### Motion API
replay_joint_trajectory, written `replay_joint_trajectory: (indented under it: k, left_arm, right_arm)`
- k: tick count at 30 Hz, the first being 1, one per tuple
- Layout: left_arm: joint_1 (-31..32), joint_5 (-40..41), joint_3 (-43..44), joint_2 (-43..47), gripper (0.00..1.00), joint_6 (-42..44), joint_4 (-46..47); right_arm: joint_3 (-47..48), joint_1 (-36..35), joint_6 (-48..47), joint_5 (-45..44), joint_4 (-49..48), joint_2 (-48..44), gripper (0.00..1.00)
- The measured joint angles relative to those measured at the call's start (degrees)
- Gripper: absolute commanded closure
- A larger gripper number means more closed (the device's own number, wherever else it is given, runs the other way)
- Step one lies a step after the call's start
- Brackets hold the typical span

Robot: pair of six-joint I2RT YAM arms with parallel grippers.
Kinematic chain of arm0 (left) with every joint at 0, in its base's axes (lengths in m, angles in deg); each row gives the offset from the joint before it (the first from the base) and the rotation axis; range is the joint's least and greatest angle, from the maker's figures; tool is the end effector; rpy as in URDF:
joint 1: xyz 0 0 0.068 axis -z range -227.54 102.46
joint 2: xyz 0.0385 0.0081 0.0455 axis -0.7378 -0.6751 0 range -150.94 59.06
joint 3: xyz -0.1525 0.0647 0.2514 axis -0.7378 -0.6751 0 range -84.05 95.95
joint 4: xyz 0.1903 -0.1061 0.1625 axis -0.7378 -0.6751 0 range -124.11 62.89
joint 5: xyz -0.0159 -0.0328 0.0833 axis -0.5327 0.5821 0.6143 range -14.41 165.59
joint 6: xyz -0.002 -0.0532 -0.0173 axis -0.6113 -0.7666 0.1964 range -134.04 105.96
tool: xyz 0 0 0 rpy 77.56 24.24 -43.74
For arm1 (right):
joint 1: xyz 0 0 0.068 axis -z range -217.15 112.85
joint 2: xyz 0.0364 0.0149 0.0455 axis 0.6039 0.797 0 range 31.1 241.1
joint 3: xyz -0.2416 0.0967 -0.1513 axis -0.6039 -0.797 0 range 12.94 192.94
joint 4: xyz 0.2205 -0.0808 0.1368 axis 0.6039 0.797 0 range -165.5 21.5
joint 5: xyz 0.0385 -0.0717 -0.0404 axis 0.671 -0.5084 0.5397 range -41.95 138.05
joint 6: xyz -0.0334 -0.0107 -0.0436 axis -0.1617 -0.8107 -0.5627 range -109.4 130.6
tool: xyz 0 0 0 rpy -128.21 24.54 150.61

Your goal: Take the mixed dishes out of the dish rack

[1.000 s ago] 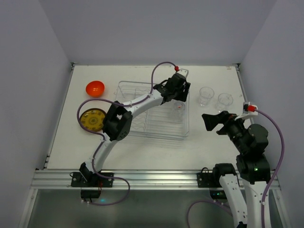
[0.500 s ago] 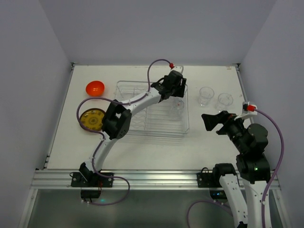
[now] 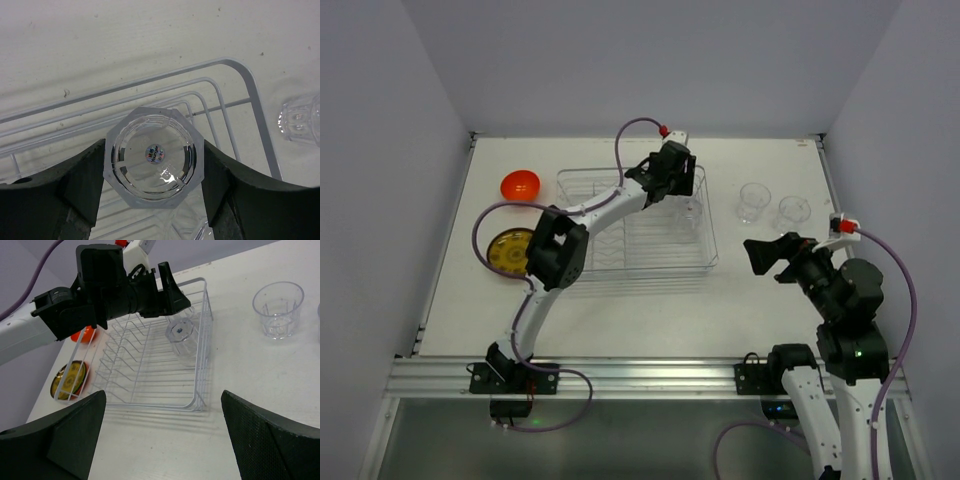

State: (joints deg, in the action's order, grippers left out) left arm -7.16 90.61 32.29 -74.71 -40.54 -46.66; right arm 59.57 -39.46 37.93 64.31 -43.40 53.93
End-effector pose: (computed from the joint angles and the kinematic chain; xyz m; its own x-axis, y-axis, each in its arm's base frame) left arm 0.4436 -0.3642 0.2387 -0.6189 -0.0393 -0.7845 0.2144 0.9524 -0.2168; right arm 0.0693 0.0135 0.3694 -0.2730 0.4302 -0.8605 -0.2139 0.8449 0.4902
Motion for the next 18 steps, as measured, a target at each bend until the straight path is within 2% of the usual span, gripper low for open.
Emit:
replay_joint_trajectory:
  k: [5,13,18]
  left_arm:
    - [1.3,1.0,-2.0,2.7,1.00,0.0,-1.2]
    - [3.9,3.0,-10.0,15.9,1.00,0.0,-0.6]
    - [4.7,3.7,-13.6,23.9,1.00,-0.7,2.0]
  right_arm:
    - [0.0,0.0,0.0,0.0,0.0,0.4,0.01]
    - [0.0,0.0,-0.4,0.4,-0.6,0.5,0.01]
    - [-0.3,0.0,-0.4,3.8,-2.8,0.9,0.01]
